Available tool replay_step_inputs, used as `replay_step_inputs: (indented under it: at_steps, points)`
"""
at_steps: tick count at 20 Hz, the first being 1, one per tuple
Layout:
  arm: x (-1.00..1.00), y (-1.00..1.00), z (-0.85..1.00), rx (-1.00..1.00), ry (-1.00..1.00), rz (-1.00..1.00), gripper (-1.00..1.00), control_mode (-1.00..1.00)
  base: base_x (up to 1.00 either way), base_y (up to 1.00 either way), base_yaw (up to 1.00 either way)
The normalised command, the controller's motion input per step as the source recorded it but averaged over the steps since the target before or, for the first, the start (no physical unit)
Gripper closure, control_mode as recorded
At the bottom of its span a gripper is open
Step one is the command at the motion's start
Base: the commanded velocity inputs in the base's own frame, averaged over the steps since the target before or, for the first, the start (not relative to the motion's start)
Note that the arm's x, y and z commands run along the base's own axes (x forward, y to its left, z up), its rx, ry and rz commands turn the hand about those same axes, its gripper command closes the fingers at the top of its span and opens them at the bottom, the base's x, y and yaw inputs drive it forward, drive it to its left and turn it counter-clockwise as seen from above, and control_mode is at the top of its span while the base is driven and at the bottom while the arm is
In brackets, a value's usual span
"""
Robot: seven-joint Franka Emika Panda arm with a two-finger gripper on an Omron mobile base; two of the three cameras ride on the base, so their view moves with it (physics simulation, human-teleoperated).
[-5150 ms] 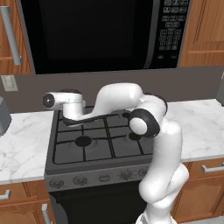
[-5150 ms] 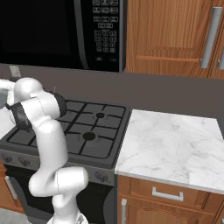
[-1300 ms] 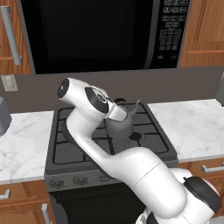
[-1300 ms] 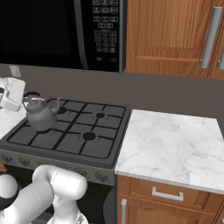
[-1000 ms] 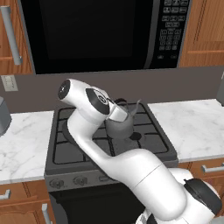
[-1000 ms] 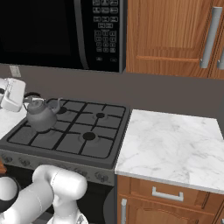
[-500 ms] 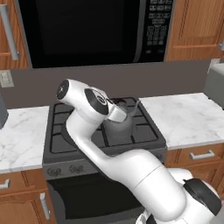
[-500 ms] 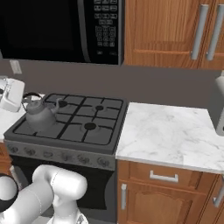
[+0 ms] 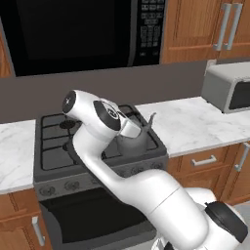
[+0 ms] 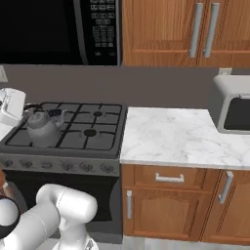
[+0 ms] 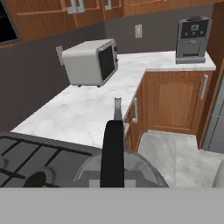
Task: The kettle is done boiling. Turn off the stove, then wait for 300 timesteps before moving the kettle to the dining table.
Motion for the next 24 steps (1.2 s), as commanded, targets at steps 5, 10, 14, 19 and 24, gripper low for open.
replay_step_inputs:
  at_steps: [5, 10, 14, 19, 24]
  points:
    - [0.0, 0.0, 0.0, 0.0, 0.0, 0.0, 1.0, 1.0, -0.29, -0.44, -0.31]
    - [0.0, 0.0, 0.0, 0.0, 0.0, 0.0, 1.0, 1.0, -0.26, -0.42, -0.36]
    - [0.0, 0.0, 0.0, 0.0, 0.0, 0.0, 1.0, 1.0, -0.22, -0.4, -0.38]
    - [0.0, 0.0, 0.0, 0.0, 0.0, 0.0, 1.0, 1.0, -0.16, -0.39, -0.39]
    - [0.0, 0.0, 0.0, 0.0, 0.0, 0.0, 1.0, 1.0, -0.1, -0.4, -0.41]
